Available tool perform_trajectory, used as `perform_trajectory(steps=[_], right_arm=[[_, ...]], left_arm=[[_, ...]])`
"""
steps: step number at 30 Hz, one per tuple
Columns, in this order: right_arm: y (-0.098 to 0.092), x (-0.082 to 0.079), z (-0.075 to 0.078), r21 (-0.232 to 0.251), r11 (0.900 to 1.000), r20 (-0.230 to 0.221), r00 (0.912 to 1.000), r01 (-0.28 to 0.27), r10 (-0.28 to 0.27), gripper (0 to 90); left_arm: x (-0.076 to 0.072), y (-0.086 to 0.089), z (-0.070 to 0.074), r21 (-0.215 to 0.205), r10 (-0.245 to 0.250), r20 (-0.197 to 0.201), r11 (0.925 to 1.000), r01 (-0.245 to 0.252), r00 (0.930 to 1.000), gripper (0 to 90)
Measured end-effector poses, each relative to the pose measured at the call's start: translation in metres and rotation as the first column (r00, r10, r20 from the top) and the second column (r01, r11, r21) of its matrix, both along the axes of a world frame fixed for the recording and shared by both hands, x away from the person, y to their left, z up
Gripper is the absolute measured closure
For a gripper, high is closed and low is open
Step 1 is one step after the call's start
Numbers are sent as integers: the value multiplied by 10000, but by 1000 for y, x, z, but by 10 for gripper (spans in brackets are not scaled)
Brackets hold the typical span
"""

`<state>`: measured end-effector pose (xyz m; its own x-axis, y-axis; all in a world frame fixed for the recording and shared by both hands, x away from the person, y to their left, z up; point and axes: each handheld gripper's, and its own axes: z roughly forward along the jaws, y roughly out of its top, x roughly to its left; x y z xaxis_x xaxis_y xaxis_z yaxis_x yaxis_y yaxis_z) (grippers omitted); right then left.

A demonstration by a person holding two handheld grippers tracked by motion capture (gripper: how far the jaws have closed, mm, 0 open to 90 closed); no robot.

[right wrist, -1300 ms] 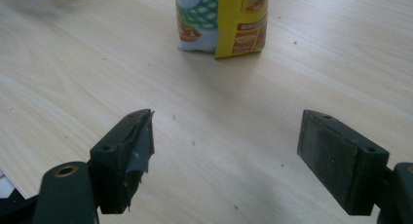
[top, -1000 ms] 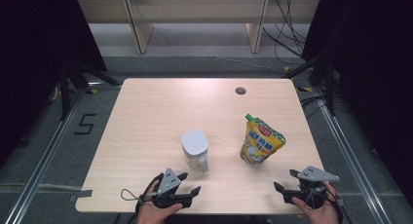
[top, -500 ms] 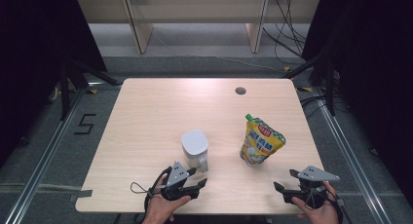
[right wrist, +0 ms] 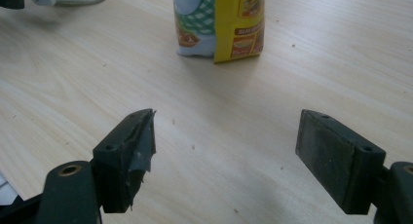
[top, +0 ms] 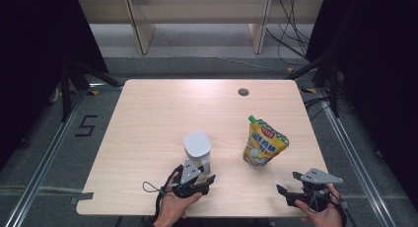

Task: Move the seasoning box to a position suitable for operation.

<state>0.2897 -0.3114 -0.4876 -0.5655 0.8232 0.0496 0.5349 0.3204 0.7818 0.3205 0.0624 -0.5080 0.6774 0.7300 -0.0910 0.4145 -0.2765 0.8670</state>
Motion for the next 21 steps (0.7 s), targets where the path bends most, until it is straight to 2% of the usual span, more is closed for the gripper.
perform_trajectory(steps=[1,2,4,5,6,7,8,9,10,11,12,15,18,19,20,21], right_arm=[[0,0,1,-239,9997,111,9999,43,-40,234],[0,0,1,-247,9997,93,9999,40,-37,234],[1,0,0,10,10000,-156,9999,-52,52,234],[1,0,0,5,10000,-110,9999,-40,40,234],[1,0,0,36,10000,-141,9999,-74,75,234],[0,0,0,2,10000,-114,9999,-98,98,234],[-1,0,-1,-31,10000,3,10000,-8,8,233],[-1,1,0,-60,10000,48,10000,-48,48,234],[-1,1,0,-59,10000,23,10000,-24,24,233],[-1,1,-1,3,10000,-57,10000,-45,45,233],[2,-2,0,160,9997,-384,9991,197,-191,233],[0,0,0,4,10000,-10,10000,28,-28,233],[-1,1,0,-21,10000,29,10000,-10,10,234],[1,-2,0,194,9996,-341,9992,219,-212,233],[0,-1,0,119,9998,-101,9999,128,-127,233],[1,-3,1,189,9994,-502,9983,306,-296,233]], left_arm=[[0,-2,0,-22,53,-19,10000,-53,10000,496],[2,-3,-1,20,22,2,10000,-22,10000,497],[5,-7,-3,28,84,46,10000,-84,10000,508],[5,-7,-3,164,95,26,9998,-96,10000,521],[7,-9,-4,29,144,59,9999,-144,9999,537],[7,-9,-4,171,177,78,9997,-179,9998,548],[10,-10,-4,43,355,95,9994,-356,9993,563],[10,-10,-4,107,377,100,9992,-378,9992,610],[12,-10,-5,-27,396,124,9992,-395,9991,629],[13,-9,-5,-111,546,52,9984,-546,9985,652],[14,-9,-6,-303,674,11,9973,-673,9977,694],[15,-7,-6,-218,633,4,9978,-633,9980,744],[15,-7,-6,-212,610,-17,9979,-610,9981,746],[15,-6,-6,-197,590,-38,9981,-591,9982,746],[14,-5,-5,-131,668,-58,9977,-668,9978,746],[14,-5,-6,-211,666,-76,9975,-667,9978,743]])
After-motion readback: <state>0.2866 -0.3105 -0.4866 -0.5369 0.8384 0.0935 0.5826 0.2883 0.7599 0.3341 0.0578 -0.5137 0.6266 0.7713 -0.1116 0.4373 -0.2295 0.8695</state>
